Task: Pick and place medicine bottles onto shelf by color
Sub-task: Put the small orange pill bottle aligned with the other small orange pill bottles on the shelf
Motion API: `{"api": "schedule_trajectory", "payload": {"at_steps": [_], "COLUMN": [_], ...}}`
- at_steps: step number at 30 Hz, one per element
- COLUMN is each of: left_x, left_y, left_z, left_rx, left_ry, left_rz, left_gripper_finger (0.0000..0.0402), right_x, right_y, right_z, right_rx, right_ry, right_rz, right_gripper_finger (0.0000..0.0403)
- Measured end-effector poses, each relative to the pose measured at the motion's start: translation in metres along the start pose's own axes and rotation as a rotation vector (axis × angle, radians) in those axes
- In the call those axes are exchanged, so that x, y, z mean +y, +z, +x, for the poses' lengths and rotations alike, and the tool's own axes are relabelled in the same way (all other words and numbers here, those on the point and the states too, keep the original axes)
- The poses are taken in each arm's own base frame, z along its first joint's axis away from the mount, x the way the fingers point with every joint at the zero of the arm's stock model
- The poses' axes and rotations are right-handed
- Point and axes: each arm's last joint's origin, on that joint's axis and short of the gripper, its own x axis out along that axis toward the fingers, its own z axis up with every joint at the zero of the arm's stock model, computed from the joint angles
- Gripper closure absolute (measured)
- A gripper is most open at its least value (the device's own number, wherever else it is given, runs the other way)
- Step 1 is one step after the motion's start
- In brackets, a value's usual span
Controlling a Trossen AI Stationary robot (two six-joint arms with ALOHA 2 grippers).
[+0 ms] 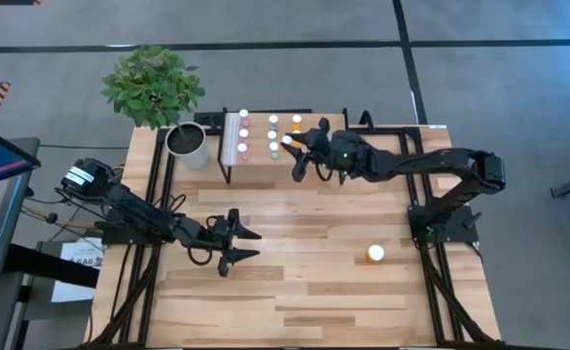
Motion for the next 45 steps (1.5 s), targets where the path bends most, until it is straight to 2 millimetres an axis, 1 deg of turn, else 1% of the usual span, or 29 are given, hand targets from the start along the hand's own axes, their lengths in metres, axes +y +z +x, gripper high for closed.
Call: {"api": "schedule_trajectory", "payload": {"at_steps": [4,6,8,10,13,16,19,23,30,40,45], "left_x": [0.000,0.000,0.000,-0.001,-0.001,-0.002,-0.002,-0.001,0.002,0.002,0.002], "left_y": [0.000,0.000,0.000,-0.001,-0.003,-0.004,-0.004,-0.003,-0.002,-0.002,-0.002], "left_z": [0.000,0.000,0.000,0.000,0.000,0.000,0.000,0.000,0.001,0.001,0.001], "left_rx": [0.001,0.003,0.007,0.018,0.038,0.049,0.046,0.037,0.027,0.030,0.030], "left_ry": [0.000,-0.006,-0.016,-0.027,-0.040,-0.047,-0.046,-0.032,-0.012,-0.010,-0.010], "left_rz": [-0.001,-0.004,-0.012,-0.022,-0.043,-0.050,-0.050,-0.039,-0.037,-0.042,-0.043], "left_gripper_finger": [0.0198,0.0198,0.0198,0.0198,0.0198,0.0198,0.0198,0.0198,0.0198,0.0198,0.0198], "right_x": [0.000,-0.001,-0.001,0.000,-0.006,-0.014,-0.021,-0.026,-0.026,-0.027,-0.025], "right_y": [0.021,0.022,0.016,0.004,-0.016,-0.027,-0.040,-0.052,-0.056,-0.064,-0.062], "right_z": [0.000,-0.001,-0.001,-0.002,-0.008,-0.013,-0.012,-0.009,-0.009,-0.011,-0.012], "right_rx": [-0.034,-0.020,0.015,0.024,-0.024,-0.104,-0.045,0.049,0.098,0.096,0.079], "right_ry": [0.001,0.002,0.003,0.002,-0.007,-0.021,-0.041,-0.058,-0.058,-0.060,-0.055], "right_rz": [0.010,0.007,0.016,0.023,0.060,0.111,0.095,0.066,0.045,0.091,0.093], "right_gripper_finger": [0.0255,0.0255,0.0255,0.0255,0.0255,0.0255,0.0255,0.0255,0.0255,0.0255,0.0255]}}
